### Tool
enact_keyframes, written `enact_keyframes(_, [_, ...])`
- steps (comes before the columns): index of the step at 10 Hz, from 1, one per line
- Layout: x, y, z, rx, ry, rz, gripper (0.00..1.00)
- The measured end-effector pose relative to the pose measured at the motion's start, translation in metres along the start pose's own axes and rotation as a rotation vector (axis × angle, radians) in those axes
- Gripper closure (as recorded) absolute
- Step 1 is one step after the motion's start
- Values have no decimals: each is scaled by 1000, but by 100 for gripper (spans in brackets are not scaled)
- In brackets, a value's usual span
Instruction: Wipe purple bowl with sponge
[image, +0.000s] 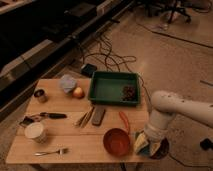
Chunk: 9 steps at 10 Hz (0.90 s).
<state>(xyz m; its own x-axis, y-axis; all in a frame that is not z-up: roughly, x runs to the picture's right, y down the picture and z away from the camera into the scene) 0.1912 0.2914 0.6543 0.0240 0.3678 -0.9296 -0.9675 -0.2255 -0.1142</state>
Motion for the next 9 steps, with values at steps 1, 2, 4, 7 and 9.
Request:
enact_keyframes(1, [4,-1,2,-1,2,1,100])
enact_keyframes(2, [9,-6,4,0,4,4,100])
enact_keyframes(4, [15,-13,3,-1,-3,15,100])
enact_keyframes(7, [27,-38,1,1,-8,50,100])
enact_keyframes(9, [29,-41,5,2,1,56,100])
